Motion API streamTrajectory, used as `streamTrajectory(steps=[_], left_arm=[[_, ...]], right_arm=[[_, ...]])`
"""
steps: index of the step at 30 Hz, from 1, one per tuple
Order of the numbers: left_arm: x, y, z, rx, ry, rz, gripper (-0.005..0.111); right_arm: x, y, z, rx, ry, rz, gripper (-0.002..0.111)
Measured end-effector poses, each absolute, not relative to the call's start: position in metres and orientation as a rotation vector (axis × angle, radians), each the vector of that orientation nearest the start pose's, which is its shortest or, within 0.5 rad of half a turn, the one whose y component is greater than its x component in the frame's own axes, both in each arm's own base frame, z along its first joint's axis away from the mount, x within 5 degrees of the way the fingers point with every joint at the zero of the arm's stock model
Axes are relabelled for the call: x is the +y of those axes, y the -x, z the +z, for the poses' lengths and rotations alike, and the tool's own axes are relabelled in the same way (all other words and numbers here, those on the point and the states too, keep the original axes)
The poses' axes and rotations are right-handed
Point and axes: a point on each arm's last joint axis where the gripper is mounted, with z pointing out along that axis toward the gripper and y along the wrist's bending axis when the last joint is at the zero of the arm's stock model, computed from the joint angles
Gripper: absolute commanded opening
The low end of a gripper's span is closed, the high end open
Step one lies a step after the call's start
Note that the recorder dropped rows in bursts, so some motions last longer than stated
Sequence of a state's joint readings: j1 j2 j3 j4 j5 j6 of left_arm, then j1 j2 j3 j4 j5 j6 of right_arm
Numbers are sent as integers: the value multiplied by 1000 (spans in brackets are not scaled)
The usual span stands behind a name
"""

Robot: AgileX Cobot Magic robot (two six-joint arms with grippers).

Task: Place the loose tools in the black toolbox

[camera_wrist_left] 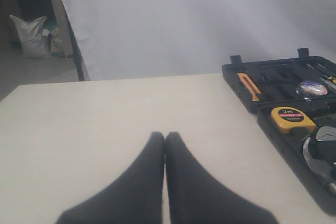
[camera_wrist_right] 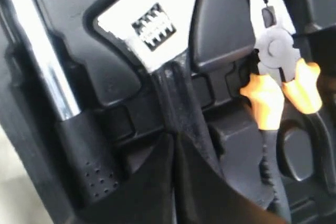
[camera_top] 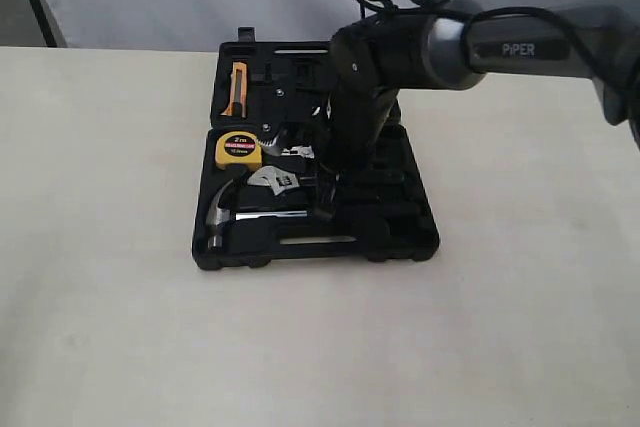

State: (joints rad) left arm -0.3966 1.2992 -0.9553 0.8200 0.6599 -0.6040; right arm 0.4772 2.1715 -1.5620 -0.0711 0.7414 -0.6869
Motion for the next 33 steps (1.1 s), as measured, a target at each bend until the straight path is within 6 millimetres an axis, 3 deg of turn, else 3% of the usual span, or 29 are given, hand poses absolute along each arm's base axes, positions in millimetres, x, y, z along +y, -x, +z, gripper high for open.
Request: streamTrajectory(steps=[22, 33], left_arm=[[-66, -264, 308, 2224, -323, 377, 1], [-66, -264, 308, 2224, -323, 377, 1]], right_arm=[[202, -400, 129, 2399, 1625, -110, -1], [202, -400, 137, 2383, 1613, -113, -1]])
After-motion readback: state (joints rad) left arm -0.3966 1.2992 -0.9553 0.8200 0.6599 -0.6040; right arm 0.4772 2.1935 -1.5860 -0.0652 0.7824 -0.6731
